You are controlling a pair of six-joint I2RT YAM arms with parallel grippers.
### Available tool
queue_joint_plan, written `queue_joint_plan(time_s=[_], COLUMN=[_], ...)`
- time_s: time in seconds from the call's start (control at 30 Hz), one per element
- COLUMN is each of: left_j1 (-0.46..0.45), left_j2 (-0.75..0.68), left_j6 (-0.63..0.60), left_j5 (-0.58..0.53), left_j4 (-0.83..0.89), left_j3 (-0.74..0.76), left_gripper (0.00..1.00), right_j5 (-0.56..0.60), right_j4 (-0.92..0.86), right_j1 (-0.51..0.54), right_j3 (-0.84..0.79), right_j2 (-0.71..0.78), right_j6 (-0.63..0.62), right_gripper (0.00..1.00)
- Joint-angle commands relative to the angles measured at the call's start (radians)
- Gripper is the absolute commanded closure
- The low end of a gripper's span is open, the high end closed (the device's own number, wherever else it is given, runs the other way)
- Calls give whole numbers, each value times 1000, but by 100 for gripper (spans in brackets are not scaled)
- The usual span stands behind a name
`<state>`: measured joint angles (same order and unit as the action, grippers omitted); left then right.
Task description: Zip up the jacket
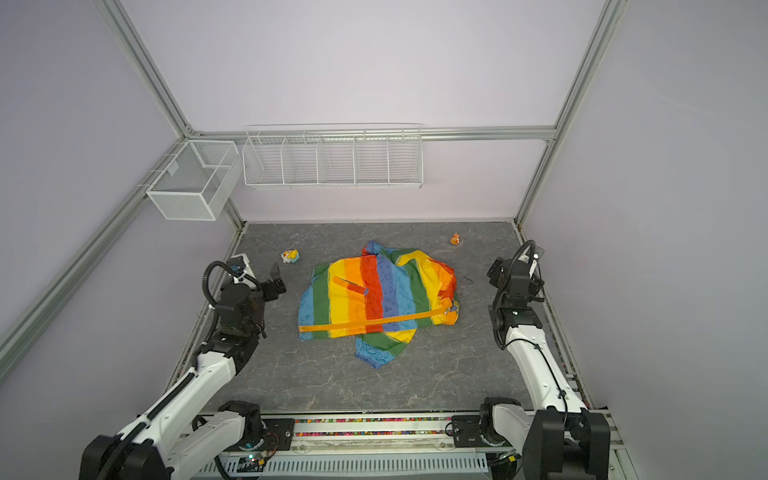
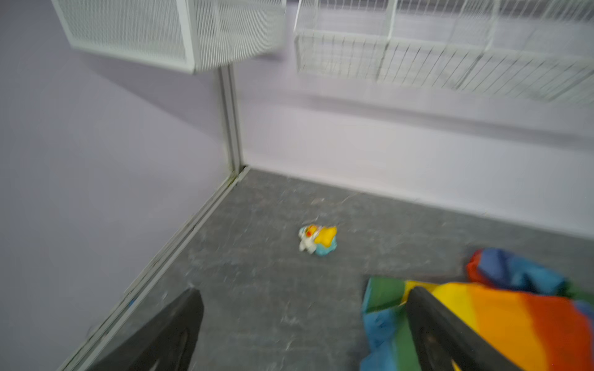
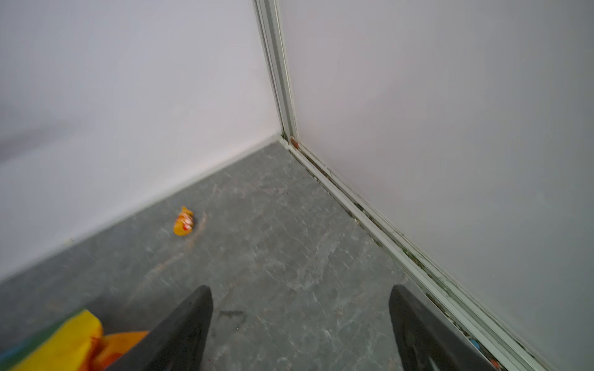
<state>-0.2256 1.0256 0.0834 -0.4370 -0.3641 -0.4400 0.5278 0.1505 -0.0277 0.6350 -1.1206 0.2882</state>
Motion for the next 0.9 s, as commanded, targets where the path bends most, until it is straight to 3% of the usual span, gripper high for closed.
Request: queue_joint_plan(time_s=[0.0,0.2,0.37,0.53,0.67,0.77,0.8,0.83,0.87], left_j1=[8,15,38,43,42,42,42,42,42], left_j2=[88,288,382,611,561,576,566,566,567], left_j6=[-32,-35,-83,-150,-128,-133,-128,-125,-126], left_j5=[-172,-198,-111,-41,-46,-58,-61,-68,-74], left_j4=[-226,-463,-574,-1014,-884,-885,-855,-834,-814], left_j3=[61,133,128,224,198,185,176,165,152], left_gripper=[1,1,0,0,1,0,1,0,0], right_j5=[86,45,-2,-83,-216,-212,-209,-211,-225], right_j4=[179,417,625,691,830,974,945,772,728], right_j1=[15,33,40,48,66,76,85,93,90], right_j3=[-129,-263,-293,-291,-351,-354,-338,-290,-267], right_j2=[-47,-155,-248,-301,-326,-444,-441,-400,-397], right_j6=[-99,-117,-153,-211,-287,-315,-327,-319,-306], right_gripper=[11,11,11,11,12,12,12,12,12])
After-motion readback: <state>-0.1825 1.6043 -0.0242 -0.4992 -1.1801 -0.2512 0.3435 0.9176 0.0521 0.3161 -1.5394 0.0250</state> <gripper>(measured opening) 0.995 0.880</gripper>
